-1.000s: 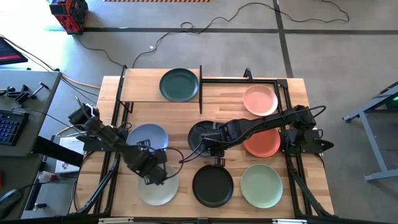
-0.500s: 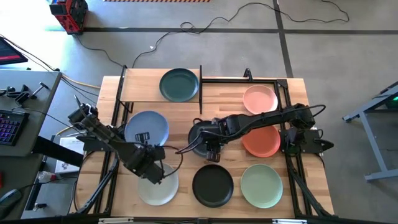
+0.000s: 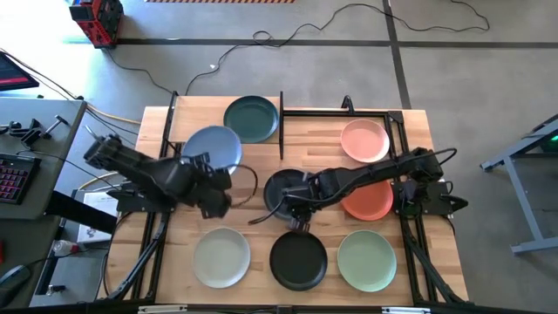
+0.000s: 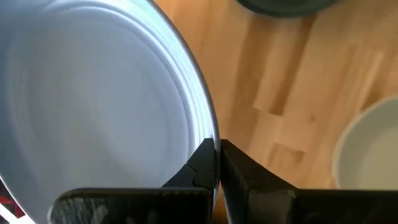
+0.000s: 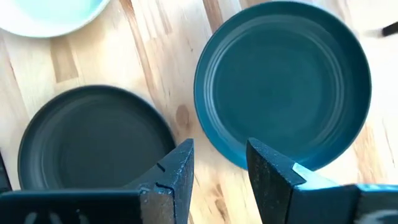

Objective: Place and stack plates onto a shelf
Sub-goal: Stack the light blue plate on top of the dark green plate on the shelf

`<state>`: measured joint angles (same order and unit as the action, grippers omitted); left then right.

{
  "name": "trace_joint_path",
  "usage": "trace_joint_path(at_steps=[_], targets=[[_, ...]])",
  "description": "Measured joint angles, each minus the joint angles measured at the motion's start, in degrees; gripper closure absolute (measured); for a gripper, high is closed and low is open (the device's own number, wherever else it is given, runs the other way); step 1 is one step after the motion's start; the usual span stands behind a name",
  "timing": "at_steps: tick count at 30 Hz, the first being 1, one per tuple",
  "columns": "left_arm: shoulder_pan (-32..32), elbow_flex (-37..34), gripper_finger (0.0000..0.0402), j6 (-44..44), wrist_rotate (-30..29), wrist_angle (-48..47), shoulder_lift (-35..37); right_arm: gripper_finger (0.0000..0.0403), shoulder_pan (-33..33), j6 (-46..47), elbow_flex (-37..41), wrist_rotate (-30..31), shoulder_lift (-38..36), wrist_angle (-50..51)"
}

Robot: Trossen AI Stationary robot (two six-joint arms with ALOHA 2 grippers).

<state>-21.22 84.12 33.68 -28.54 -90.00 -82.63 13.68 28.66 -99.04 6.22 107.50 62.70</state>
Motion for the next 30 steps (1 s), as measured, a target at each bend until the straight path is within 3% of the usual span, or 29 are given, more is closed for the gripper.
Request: trace_joint_path(at_steps=[5, 13, 18, 24, 30], targets=[[5.2, 0.0, 0.0401, -8.7, -3.6, 0.6, 2.4, 0.0279, 0.3, -0.1, 0.0, 0.0, 0.0, 0.4], [16.9, 0.0, 0.0401, -31.1, -5.7, 9.1, 2.9, 0.0279, 0.3, 0.6, 0.0, 0.0, 0.0, -1.5], [24.4, 0.0, 0.0401, -43.4, -1.5, 18.6, 2.9, 0.0279, 0.2, 3.9, 0.0, 0.0, 0.0, -1.4], [32.8, 0.0, 0.0401, -53.3, 3.2, 23.5, 2.9, 0.0279, 0.2, 8.2, 0.0, 0.0, 0.0, -1.4], [39.1, 0.0, 0.0401, -60.3, 12.9, 25.4, 2.6, 0.0279, 0.2, 12.3, 0.0, 0.1, 0.0, -1.5]])
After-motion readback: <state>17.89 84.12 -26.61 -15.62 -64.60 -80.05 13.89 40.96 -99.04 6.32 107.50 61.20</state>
